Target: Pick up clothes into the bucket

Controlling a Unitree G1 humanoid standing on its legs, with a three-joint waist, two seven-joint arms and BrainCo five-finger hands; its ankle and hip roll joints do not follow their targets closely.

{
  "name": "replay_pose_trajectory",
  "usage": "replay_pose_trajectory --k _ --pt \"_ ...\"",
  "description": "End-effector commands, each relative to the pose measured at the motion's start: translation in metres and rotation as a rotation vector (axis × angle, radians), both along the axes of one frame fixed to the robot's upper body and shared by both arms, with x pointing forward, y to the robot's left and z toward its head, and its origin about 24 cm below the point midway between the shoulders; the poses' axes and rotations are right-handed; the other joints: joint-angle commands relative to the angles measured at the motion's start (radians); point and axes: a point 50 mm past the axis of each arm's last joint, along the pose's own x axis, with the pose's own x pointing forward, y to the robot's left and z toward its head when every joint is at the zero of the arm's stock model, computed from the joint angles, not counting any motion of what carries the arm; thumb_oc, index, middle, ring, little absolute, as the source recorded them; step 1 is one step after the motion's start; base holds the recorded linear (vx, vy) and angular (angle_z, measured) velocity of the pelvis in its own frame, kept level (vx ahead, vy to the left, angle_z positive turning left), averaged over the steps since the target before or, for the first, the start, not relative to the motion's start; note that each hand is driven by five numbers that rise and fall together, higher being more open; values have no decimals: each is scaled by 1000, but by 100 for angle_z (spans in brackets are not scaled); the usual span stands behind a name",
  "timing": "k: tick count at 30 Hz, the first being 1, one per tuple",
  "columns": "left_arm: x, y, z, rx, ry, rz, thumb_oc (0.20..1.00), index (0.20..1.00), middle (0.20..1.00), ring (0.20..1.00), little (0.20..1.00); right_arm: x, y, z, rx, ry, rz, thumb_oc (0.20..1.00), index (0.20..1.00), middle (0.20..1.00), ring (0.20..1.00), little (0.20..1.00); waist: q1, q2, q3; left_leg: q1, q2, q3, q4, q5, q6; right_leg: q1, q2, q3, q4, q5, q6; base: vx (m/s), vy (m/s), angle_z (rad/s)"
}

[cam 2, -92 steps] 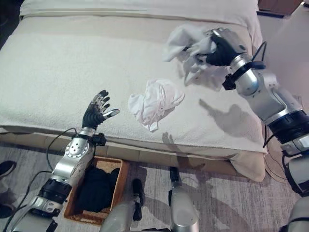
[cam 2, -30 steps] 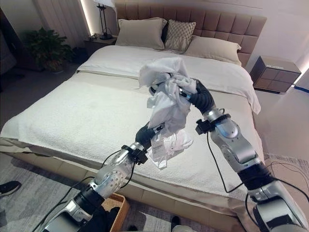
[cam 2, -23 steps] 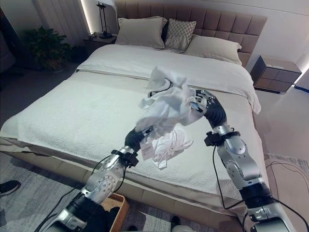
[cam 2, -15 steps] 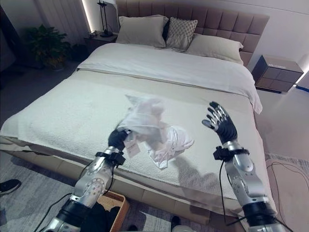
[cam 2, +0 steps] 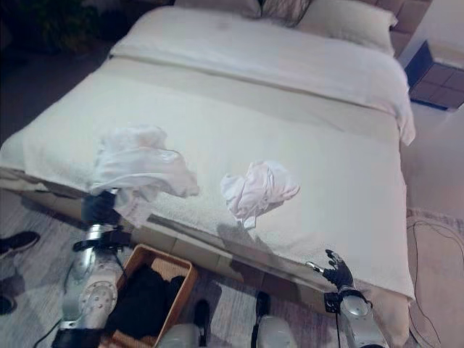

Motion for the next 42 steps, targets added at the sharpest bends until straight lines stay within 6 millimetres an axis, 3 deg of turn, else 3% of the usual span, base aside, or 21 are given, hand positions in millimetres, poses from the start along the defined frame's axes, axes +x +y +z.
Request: replay_pose_trajectory --k 1,3,4,6,7,8,9,10,16,20,22,28,30,31,32,34,35,38,40,41,42 --pt "-26 21 30 147 -140 120 200 200 200 200 200 8 -9 3 -80 -13 -29 1000 1000 1000 1000 1000 34 -14 -15 -84 -36 -39 115 -76 6 -12 -62 -17 122 -73 44 -52 10 25" --pt "-31 29 26 165 -111 162 200 200 200 200 200 7 -13 3 -105 -3 -40 1000 1000 1000 1000 1000 38 -11 -3 -96 -37 -45 123 -74 5 -19 -66 -21 128 -73 44 -59 13 23" --pt "-38 40 13 155 -43 229 200 200 200 200 200 8 -20 8 -168 -15 -46 1000 1000 1000 1000 1000 48 -4 22 -121 -43 -53 141 -71 5 -35 -72 -28 139 -74 43 -49 13 9" --pt "-42 41 7 152 -11 246 200 200 200 200 200 7 -22 7 -169 -12 -59 1000 1000 1000 1000 1000 49 -1 31 -132 -46 -57 151 -72 6 -41 -74 -31 145 -74 42 -53 26 23" --pt "-44 43 -17 80 81 265 200 200 200 200 200 8 -24 8 -181 -17 -72 1000 1000 1000 1000 1000 54 3 52 -148 -48 -60 169 -72 7 -53 -78 -30 155 -72 41 -42 29 27" --pt "-44 43 -17 79 81 265 200 200 200 200 200 8 -24 8 -181 -17 -73 1000 1000 1000 1000 1000 54 4 52 -149 -48 -60 171 -73 7 -54 -78 -30 156 -73 41 -50 44 16" --pt "-48 50 -41 83 209 325 200 200 200 200 200 12 -25 12 -192 -38 -94 1000 1000 1000 1000 1000 56 8 76 -164 -49 -60 185 -73 9 -66 -81 -31 168 -72 41 -26 25 4" --pt "-48 50 -41 84 208 326 200 200 200 200 200 12 -25 12 -192 -39 -95 1000 1000 1000 1000 1000 56 8 76 -166 -49 -60 186 -74 9 -67 -81 -31 170 -73 41 -52 42 7" --pt "-45 65 -89 93 456 461 200 200 200 200 200 37 -22 33 -182 -192 -170 1000 1000 1000 1000 1000 54 7 147 -236 -44 -53 246 -80 13 -145 -94 -20 238 -85 39 -53 37 2" --pt "-29 70 -96 229 550 498 200 200 200 200 200 56 -20 54 -192 -310 -189 1000 1000 1000 1000 1000 44 1 205 -309 -48 -46 327 -97 18 -215 -102 -9 317 -104 35 -80 45 3" --pt "-15 74 -95 349 594 513 200 200 200 200 200 73 -18 76 -202 -421 -192 1000 1000 1000 1000 1000 34 -4 246 -384 -49 -42 404 -118 22 -289 -101 4 388 -131 25 -95 46 -3" --pt "2 74 -93 505 652 538 200 200 200 200 200 85 -18 109 -320 -553 -149 1000 1000 1000 1000 1000 11 -14 246 -549 -58 -42 505 -139 33 -452 -108 20 492 -158 15 -40 28 -3" --pt "12 79 -82 588 636 565 200 200 200 200 200 93 -22 138 -459 -647 -96 1000 1000 1000 1000 1000 -6 -19 246 -648 -61 -40 563 -149 38 -550 -107 35 543 -167 11 -43 30 -7" --pt "12 79 -81 588 635 565 200 200 200 200 200 93 -22 138 -459 -648 -97 1000 1000 1000 1000 1000 -5 -19 246 -651 -61 -40 565 -150 38 -553 -107 36 546 -168 11 36 34 -2" --pt "14 85 -79 594 647 592 200 200 200 200 200 94 -27 154 -481 -710 -115 1000 1000 1000 1000 1000 -15 -27 246 -696 -54 -40 614 -193 39 -602 -99 48 581 -199 19 -26 25 -3" --pt "18 86 -75 589 633 596 200 200 200 200 200 96 -28 161 -488 -743 -123 1000 1000 1000 1000 1000 -17 -29 246 -745 -53 -36 622 -162 42 -646 -98 47 577 -170 11 -19 32 -11" --pt "17 87 -78 592 651 604 200 200 200 200 200 95 -28 165 -488 -761 -130 1000 1000 1000 1000 1000 -21 -30 246 -744 -49 -39 641 -198 40 -648 -94 54 594 -199 20 80 12 -15" --pt "20 94 -73 609 664 638 200 200 200 200 200 97 -30 181 -496 -832 -152 1000 1000 1000 1000 1000 -28 -34 246 -798 -41 -35 673 -209 41 -704 -87 66 613 -201 22 37 25 -14" --pt "18 100 -75 634 707 673 843 843 843 843 843 99 -29 192 -501 -881 -161 1000 1000 1000 1000 1000 -33 -38 246 -824 -36 -34 685 -214 41 -733 -84 67 623 -203 22 16 18 -14" --pt "20 102 -74 662 723 687 1000 1000 1000 1000 1000 100 -28 196 -508 -896 -161 1000 1000 1000 1000 1000 -34 -41 246 -834 -35 -33 688 -215 41 -743 -80 69 623 -203 22 17 3 -13" --pt "20 102 -74 673 733 685 1000 1000 1000 1000 1000 101 -28 200 -513 -910 -167 1000 1000 1000 1000 1000 -34 -40 246 -839 -33 -32 687 -215 41 -748 -79 69 621 -202 23 14 -16 -10"
